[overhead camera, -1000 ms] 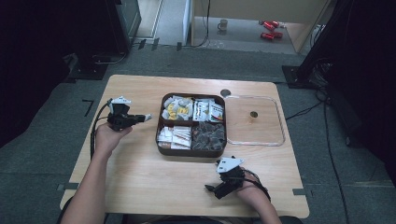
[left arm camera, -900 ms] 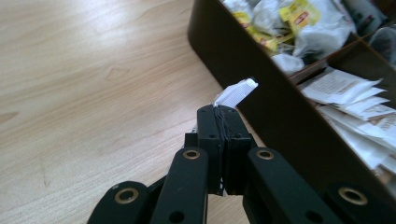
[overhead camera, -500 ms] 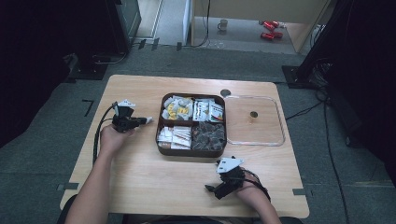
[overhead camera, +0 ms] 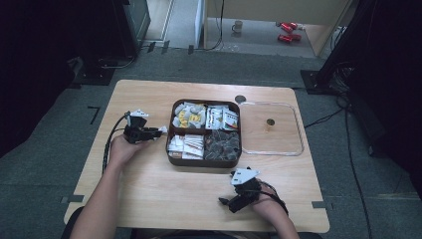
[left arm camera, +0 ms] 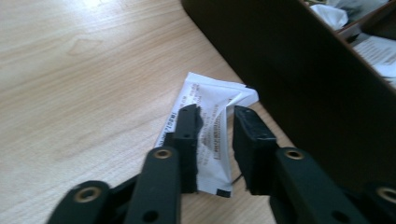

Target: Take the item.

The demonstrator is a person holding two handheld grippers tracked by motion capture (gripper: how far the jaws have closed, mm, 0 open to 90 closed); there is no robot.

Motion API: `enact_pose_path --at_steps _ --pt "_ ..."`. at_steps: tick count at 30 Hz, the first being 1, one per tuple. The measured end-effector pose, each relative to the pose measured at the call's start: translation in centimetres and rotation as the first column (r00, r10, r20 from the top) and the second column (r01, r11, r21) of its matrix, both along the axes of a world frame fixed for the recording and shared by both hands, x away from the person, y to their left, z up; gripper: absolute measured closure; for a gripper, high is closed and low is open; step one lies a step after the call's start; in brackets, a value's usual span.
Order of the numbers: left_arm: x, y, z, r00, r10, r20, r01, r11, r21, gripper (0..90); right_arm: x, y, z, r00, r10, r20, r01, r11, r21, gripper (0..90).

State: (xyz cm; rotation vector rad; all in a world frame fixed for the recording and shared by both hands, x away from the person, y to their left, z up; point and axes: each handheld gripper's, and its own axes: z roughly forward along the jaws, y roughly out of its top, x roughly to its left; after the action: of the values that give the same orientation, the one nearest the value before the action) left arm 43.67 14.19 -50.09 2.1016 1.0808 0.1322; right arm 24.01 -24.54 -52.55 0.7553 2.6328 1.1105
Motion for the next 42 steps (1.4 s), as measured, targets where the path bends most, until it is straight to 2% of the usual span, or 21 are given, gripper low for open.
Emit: enact_pose_path --at_steps 1,3,7,8,14,18,20,26,31,32,42 --pt "0.0 0.0 0.0 1.0000 -0.004 -0.008 0.004 1.0000 -0.006 67.4 0.0 0.0 0.0 1.0000 0.000 0.000 0.000 1.000 0.000 0.0" --pt "-0.1 0.0 0.1 1.0000 -0.007 -0.007 0.007 1.0000 0.003 60.7 0.0 0.0 0.0 1.0000 0.000 0.000 0.000 1.000 0.000 0.0" --pt "-0.3 0.0 0.6 1.0000 -0.004 -0.001 0.004 0.9999 0.013 57.1 0.0 0.0 0.0 1.0000 0.001 0.000 -0.001 1.000 0.000 0.0" --pt "-0.5 0.1 1.0 0.9999 0.000 0.015 0.000 1.0000 0.008 55.7 0.0 0.0 0.0 1.0000 0.002 0.000 -0.002 1.000 0.000 0.0" --pt "-1.3 0.4 2.0 0.9985 0.013 0.053 -0.013 0.9999 0.000 49.1 0.0 0.0 0.0 1.0000 0.001 -0.001 -0.001 1.000 0.000 0.0" --pt "-1.9 0.5 2.7 0.9983 0.022 0.054 -0.022 0.9997 -0.001 44.8 0.0 0.0 0.0 1.0000 0.001 -0.001 -0.001 1.000 0.000 0.0" --pt "-2.4 0.8 3.0 0.9969 0.026 0.074 -0.025 0.9996 -0.016 45.2 0.0 0.0 0.0 1.0000 0.001 -0.001 -0.001 1.000 0.000 0.0" --pt "-3.2 1.6 3.5 0.9947 0.040 0.095 -0.037 0.9988 -0.030 43.7 0.0 0.0 0.0 1.0000 0.001 -0.001 -0.001 1.000 0.000 0.0" --pt "-3.9 2.2 3.5 0.9929 0.041 0.112 -0.040 0.9992 -0.003 43.2 0.0 0.0 0.0 1.0000 0.005 -0.001 -0.005 1.000 0.000 0.0" --pt "-4.2 2.5 3.5 0.9918 0.043 0.121 -0.042 0.9991 -0.009 43.1 0.0 0.0 0.0 1.0000 0.007 -0.001 -0.007 1.000 0.001 0.0" --pt "-5.0 4.1 3.0 0.9907 0.062 0.121 -0.060 0.9980 -0.019 41.6 0.1 0.0 0.0 0.9999 0.010 -0.001 -0.010 1.000 0.002 0.0"
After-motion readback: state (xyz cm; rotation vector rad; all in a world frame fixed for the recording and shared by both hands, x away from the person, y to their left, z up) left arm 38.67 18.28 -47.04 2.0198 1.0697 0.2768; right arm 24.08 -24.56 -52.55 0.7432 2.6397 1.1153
